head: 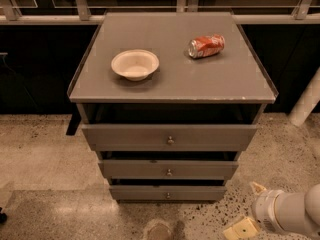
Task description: Open bottom drawer
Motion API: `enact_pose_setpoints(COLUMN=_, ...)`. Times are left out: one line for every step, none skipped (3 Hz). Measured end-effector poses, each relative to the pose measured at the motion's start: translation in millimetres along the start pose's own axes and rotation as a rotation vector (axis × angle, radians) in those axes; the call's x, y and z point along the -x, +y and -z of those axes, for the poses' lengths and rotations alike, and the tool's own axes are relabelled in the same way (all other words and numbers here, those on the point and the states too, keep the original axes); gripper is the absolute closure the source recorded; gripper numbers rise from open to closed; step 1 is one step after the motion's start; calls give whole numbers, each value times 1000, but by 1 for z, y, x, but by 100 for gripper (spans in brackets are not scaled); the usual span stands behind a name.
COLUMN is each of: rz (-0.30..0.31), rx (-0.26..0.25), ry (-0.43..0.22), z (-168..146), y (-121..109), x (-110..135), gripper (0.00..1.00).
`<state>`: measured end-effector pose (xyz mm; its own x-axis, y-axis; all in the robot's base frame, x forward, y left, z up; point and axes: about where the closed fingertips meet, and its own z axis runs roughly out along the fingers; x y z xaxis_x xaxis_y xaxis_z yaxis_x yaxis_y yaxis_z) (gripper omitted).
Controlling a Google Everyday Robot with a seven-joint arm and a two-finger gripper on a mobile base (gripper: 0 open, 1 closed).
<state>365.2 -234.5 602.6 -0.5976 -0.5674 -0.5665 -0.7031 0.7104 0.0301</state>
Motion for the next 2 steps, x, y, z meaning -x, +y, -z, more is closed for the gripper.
enact_pose_setpoints(rz=-5, rx=-9, ry=-19, z=0, y=6, x=-3, gripper=0)
enact_pose_setpoints(rz=-13, rx=-9, ry=-97, z=-25, y=5, x=-5, gripper=0)
